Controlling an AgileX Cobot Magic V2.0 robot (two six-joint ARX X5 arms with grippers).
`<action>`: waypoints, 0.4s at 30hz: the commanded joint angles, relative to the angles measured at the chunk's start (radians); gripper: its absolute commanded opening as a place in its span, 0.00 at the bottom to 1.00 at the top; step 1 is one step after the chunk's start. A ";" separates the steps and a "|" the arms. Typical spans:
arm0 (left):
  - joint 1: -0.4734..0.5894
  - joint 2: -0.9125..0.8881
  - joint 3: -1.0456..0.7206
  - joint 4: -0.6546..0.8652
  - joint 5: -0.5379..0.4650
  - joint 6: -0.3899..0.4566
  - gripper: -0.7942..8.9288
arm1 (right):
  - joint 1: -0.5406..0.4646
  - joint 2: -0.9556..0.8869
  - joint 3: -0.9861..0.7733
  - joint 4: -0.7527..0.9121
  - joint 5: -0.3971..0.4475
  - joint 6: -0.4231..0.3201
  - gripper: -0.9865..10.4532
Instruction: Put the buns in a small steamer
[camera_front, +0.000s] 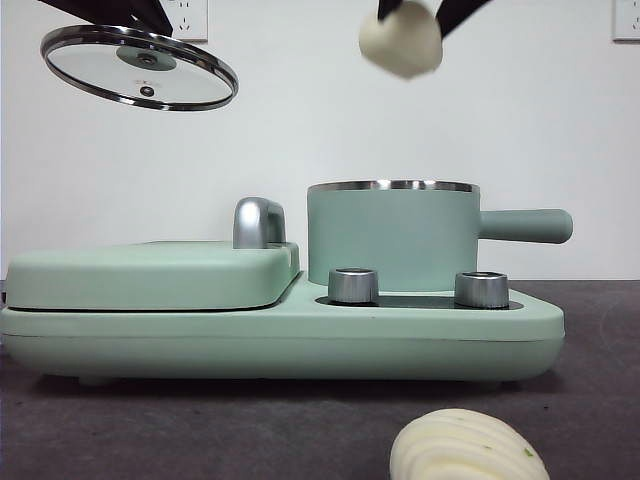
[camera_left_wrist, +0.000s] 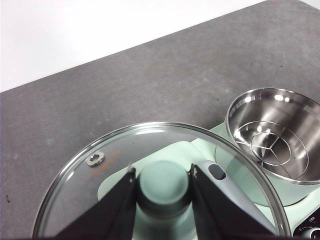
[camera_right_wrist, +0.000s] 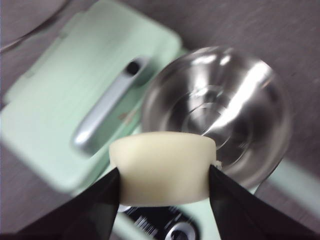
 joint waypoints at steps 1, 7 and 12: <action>-0.002 -0.001 0.017 0.027 0.002 0.007 0.10 | -0.022 0.085 0.053 0.026 -0.008 -0.067 0.31; 0.003 -0.001 0.017 0.027 0.002 0.008 0.10 | -0.057 0.224 0.110 0.066 -0.010 -0.126 0.31; 0.008 -0.001 0.017 0.028 0.002 0.008 0.10 | -0.065 0.305 0.110 0.124 -0.013 -0.141 0.31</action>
